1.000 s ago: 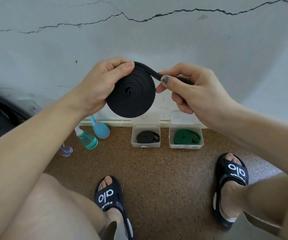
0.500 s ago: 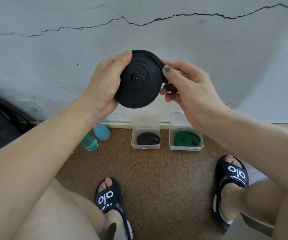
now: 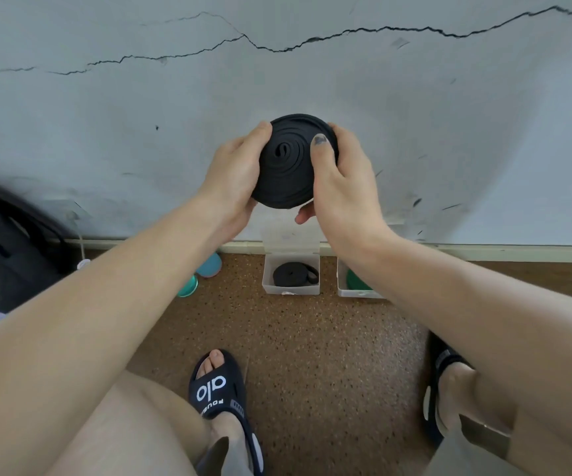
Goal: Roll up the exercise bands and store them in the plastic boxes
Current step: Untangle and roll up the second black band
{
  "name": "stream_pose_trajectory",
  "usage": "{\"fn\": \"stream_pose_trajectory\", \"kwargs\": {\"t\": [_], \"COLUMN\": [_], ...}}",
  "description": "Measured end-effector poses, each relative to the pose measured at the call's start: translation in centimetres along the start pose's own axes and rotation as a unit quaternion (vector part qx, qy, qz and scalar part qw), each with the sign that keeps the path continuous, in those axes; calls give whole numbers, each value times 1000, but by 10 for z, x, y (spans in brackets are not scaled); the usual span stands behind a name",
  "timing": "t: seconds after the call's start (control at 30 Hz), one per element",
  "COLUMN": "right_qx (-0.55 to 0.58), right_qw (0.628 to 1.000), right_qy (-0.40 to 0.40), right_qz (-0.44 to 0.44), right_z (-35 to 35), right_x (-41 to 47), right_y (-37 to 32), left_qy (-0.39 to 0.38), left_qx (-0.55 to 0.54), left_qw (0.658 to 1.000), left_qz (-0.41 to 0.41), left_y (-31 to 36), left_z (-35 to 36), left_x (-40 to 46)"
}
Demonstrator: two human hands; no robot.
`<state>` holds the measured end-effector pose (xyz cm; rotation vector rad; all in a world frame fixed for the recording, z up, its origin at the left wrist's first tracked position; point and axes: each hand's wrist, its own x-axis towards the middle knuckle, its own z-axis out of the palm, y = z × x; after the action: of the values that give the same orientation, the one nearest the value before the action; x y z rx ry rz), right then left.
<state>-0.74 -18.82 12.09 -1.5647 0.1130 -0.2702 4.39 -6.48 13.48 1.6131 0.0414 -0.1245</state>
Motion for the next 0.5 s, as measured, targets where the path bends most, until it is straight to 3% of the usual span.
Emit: {"fn": "stream_pose_trajectory", "kwargs": {"t": [0.3, 0.5], "right_qx": [-98, -102], "right_qw": [968, 969], "right_qy": [-227, -211], "right_qz": [29, 75], "right_z": [-15, -12], "right_x": [18, 17], "right_y": [-4, 0], "left_qy": [-157, -162], "left_qx": [202, 229], "left_qw": [967, 959], "left_qz": [11, 32], "left_y": [4, -7], "left_z": [-35, -36], "left_x": [4, 9]}}
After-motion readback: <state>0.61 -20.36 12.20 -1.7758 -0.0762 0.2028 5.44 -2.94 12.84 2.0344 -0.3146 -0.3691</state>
